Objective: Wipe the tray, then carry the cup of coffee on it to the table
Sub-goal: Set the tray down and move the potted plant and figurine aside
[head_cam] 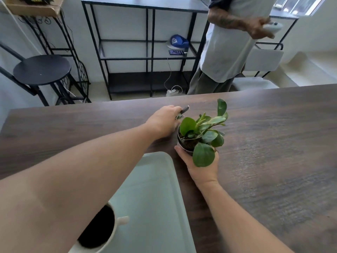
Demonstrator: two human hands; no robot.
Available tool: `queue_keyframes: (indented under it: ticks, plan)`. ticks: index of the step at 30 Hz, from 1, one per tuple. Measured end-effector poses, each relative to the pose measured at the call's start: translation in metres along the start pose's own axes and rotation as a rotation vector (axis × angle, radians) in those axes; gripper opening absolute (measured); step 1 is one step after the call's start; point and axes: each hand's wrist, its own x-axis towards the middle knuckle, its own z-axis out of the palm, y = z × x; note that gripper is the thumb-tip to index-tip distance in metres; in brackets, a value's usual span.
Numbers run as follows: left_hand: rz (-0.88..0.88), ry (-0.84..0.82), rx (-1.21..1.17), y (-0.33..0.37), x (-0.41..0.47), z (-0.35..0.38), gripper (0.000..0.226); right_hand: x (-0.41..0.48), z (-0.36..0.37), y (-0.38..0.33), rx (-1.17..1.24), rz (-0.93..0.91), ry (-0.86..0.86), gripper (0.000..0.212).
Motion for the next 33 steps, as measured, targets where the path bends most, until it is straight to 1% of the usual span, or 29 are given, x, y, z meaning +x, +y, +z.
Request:
queue_keyframes:
  ticks: [4, 7, 9, 11, 12, 15, 18, 21, 25, 28, 31, 33]
  plan:
    - [-0.034, 0.142, -0.054, -0.025, -0.041, -0.029, 0.029, -0.006, -0.003, -0.003, -0.027, 0.014, -0.066, 0.048]
    - [-0.064, 0.256, -0.036, -0.057, -0.092, -0.066, 0.031, -0.009, 0.0, -0.006, -0.073, 0.003, -0.114, 0.044]
    - [-0.122, 0.292, 0.004, -0.082, -0.13, -0.091, 0.035, -0.008, 0.012, -0.012, -0.033, 0.007, -0.206, 0.048]
    - [-0.196, 0.32, 0.035, -0.107, -0.166, -0.115, 0.04, -0.008, 0.033, -0.021, 0.015, -0.021, -0.328, 0.056]
    - [-0.234, 0.343, 0.046, -0.119, -0.182, -0.126, 0.042, -0.008, 0.046, -0.031, 0.016, -0.037, -0.359, 0.057]
    - [-0.359, 0.412, 0.073, -0.153, -0.219, -0.147, 0.04, -0.01, 0.086, -0.065, 0.03, -0.118, -0.419, 0.05]
    - [-0.475, 0.401, 0.089, -0.18, -0.238, -0.155, 0.041, -0.011, 0.13, -0.096, 0.045, -0.156, -0.536, 0.043]
    - [-0.512, 0.393, 0.061, -0.199, -0.248, -0.15, 0.045, -0.01, 0.179, -0.117, 0.054, -0.179, -0.633, 0.044]
    - [-0.527, 0.381, 0.049, -0.215, -0.25, -0.14, 0.051, -0.013, 0.229, -0.121, 0.042, -0.064, -0.815, 0.048]
    - [-0.525, 0.374, 0.049, -0.221, -0.248, -0.137, 0.053, -0.015, 0.248, -0.113, -0.033, -0.075, -0.863, 0.052]
    - [-0.512, 0.411, 0.036, -0.229, -0.252, -0.132, 0.055, -0.018, 0.251, -0.108, -0.112, -0.078, -0.848, 0.056]
    - [-0.51, 0.428, 0.023, -0.228, -0.254, -0.131, 0.06, -0.018, 0.251, -0.105, -0.142, -0.116, -0.838, 0.056]
